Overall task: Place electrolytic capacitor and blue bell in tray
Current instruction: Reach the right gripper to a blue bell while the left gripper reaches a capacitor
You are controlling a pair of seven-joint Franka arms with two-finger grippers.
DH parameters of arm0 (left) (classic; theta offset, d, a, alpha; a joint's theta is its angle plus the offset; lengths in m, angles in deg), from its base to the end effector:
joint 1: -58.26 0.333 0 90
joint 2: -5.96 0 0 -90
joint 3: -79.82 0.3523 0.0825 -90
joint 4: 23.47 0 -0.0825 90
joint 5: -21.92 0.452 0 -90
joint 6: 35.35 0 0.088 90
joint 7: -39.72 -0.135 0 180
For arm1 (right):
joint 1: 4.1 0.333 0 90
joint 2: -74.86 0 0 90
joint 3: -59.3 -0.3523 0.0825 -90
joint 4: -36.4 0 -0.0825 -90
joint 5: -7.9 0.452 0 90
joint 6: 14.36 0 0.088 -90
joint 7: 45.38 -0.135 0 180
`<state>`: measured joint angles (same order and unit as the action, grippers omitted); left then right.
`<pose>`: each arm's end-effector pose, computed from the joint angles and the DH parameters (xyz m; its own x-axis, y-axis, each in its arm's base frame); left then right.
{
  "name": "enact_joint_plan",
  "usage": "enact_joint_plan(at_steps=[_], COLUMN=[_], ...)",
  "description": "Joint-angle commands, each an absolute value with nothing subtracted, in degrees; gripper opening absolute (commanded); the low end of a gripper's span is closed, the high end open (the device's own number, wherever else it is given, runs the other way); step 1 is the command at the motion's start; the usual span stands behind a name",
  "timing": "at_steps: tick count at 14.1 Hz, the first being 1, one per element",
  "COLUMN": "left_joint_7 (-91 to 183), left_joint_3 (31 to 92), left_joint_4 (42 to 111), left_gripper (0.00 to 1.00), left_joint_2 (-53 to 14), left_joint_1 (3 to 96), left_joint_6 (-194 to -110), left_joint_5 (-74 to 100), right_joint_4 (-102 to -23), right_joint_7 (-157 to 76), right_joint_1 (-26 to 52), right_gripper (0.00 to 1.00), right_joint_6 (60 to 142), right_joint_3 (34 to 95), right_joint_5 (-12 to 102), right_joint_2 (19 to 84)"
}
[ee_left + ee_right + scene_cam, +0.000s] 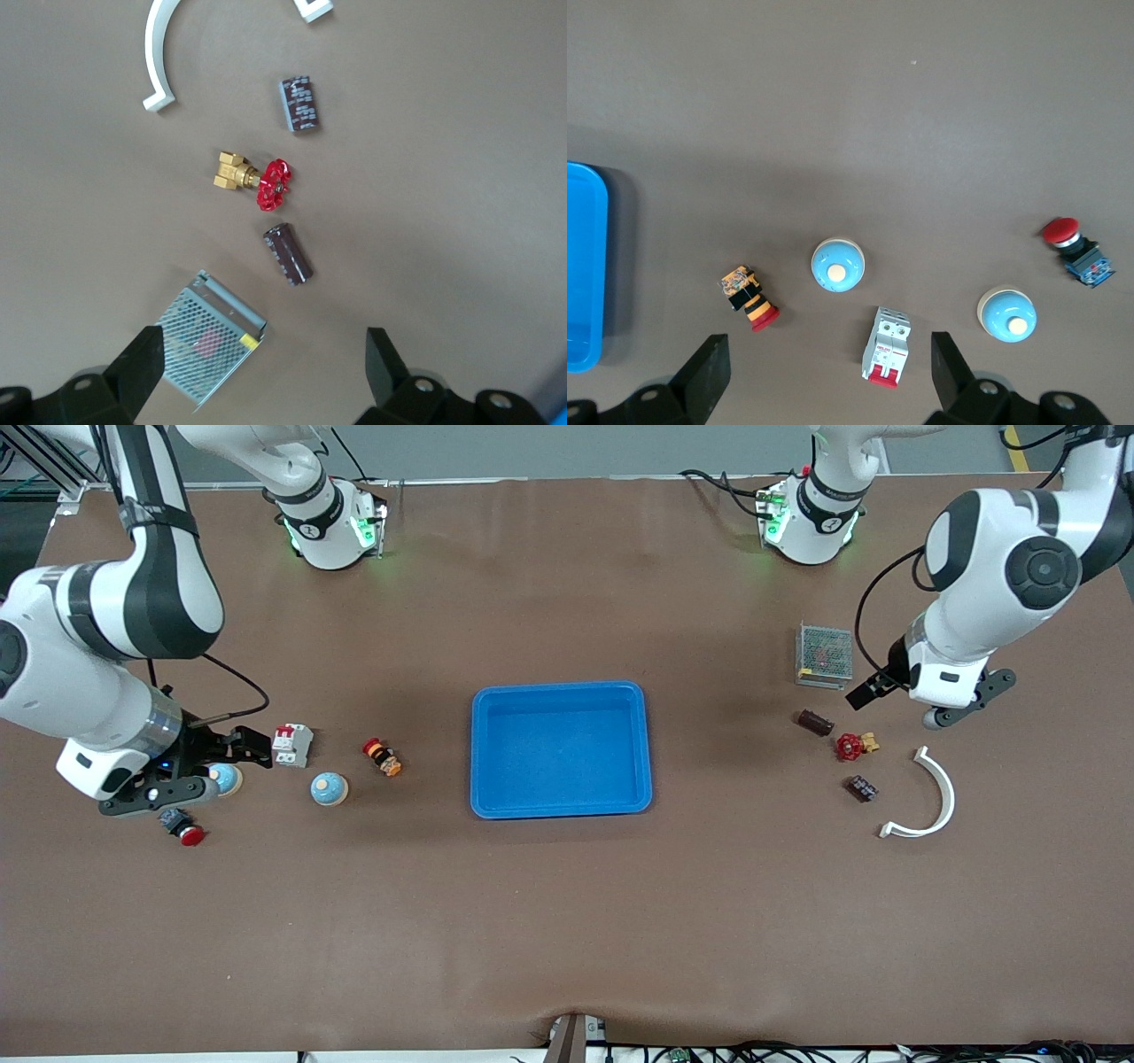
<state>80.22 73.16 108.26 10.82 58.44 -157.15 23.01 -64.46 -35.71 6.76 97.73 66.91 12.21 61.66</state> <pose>0.5359 -0.0594 0.3433 0.8321 0.5522 -0.0515 0.5480 -0.8330 -0.0769 0.6886 0.0508 0.4116 0.9798 0.1982 -0.0256 0.1970 -0.9794 -0.0434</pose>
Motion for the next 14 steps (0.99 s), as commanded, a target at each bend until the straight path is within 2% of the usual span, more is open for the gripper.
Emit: enact_joint_plan(at_steps=[1,8,14], left_joint_7=[85.9,95.8,97.5], left_joint_3=[72.9,72.8,72.8], left_joint_4=[113.2,113.7,115.8], left_gripper=[1.0,1.0,1.0], left_joint_2=[11.3,4.4,3.2], left_joint_1=[58.7,58.3,58.3], left_joint_6=[-162.6,-169.1,-172.5], left_joint_5=[22.1,22.2,22.2], right_joint_4=[-64.9,-73.3,-77.8], right_joint_7=[-33.7,-32.8,-32.8], right_joint_1=[7.0,7.2,8.3], right_gripper=[1.0,1.0,1.0], right_joint_6=[98.4,106.6,111.9], right_joint_3=[67.4,67.4,67.3], right_joint_5=[12.8,12.8,12.8], right_joint_2=[60.5,60.4,60.1])
